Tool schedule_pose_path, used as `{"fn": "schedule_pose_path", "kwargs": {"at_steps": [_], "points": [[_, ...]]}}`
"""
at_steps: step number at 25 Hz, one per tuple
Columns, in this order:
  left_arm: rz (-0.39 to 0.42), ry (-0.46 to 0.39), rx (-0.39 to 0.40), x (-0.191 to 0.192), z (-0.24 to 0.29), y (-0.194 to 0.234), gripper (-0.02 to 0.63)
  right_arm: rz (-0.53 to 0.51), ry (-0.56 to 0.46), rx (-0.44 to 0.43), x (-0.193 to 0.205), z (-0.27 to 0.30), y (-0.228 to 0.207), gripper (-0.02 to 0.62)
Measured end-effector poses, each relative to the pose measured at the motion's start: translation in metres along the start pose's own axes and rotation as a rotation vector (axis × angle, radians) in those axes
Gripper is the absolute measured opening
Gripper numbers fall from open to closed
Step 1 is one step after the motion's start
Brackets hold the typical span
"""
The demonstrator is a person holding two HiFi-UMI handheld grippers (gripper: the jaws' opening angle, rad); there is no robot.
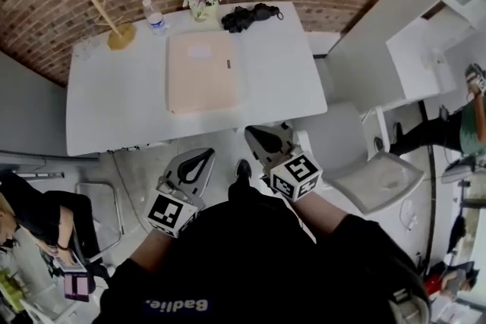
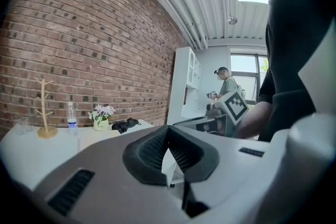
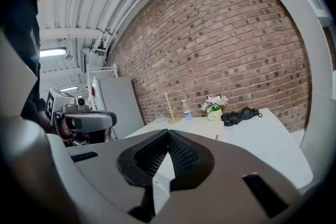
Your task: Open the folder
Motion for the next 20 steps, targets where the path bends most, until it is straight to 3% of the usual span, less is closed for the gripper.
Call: {"fn": "schedule_pose_path", "kwargs": {"at_steps": [10,20], "points": [[0.035,0.119,-0.137,0.016,0.099,0.05,0.003,0.022,0.116,-0.051,0.011,0.048,-0.1,0.028],[0.024,0.163,-0.165,0.051,0.124,0.071,0.003,0.039,0.202,-0.049,0.043,0.079,-0.118,0.028]]}}
Point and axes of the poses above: the fingertips, and each gripper's own axes: z forward along the fingers, y to its left, x out of its underside, the point moved 5 cm from there along -z, backward along the fingers
